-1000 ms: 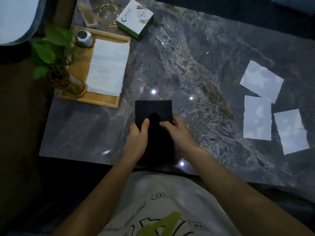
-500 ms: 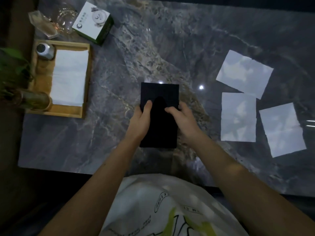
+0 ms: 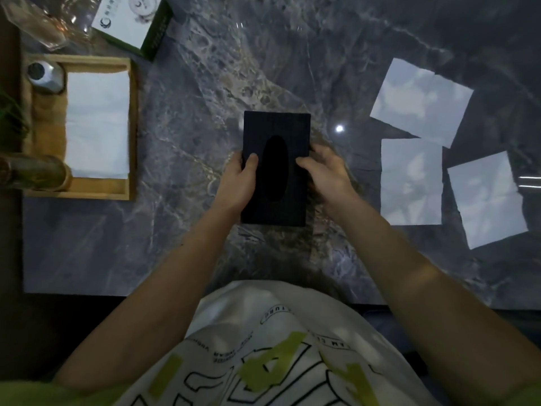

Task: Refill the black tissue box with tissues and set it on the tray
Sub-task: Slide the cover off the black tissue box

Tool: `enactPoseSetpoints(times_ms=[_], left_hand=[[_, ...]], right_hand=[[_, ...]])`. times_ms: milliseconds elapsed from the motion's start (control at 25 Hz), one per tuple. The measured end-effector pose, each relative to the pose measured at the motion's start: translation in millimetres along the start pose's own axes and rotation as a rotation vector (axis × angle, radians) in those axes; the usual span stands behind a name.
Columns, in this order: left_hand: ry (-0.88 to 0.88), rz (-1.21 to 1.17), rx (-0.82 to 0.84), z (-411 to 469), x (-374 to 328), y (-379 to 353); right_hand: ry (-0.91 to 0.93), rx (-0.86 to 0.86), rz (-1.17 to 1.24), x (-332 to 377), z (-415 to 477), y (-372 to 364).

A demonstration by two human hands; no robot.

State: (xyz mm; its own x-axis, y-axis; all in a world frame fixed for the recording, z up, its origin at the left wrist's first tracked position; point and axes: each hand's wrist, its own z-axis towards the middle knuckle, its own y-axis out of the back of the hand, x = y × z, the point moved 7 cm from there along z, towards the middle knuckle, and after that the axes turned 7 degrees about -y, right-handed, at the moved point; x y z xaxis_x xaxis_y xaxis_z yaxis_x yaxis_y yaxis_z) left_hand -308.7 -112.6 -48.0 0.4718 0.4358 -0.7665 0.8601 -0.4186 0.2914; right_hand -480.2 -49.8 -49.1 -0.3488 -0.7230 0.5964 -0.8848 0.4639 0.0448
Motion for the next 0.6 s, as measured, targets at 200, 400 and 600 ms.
enactPoseSetpoints(times_ms=[200, 400, 600], left_hand=[[-0.159, 0.079, 0.052, 1, 13, 7], [-0.138, 0.008, 0.069, 5, 16, 9], [-0.148, 0.037, 0.093, 6, 20, 10]], right_hand=[[0.003, -0.031, -0.075, -10, 3, 3], [-0.064, -0.026, -0.128, -24, 7, 10], [-0.176, 0.108, -0.058, -22, 9, 8]])
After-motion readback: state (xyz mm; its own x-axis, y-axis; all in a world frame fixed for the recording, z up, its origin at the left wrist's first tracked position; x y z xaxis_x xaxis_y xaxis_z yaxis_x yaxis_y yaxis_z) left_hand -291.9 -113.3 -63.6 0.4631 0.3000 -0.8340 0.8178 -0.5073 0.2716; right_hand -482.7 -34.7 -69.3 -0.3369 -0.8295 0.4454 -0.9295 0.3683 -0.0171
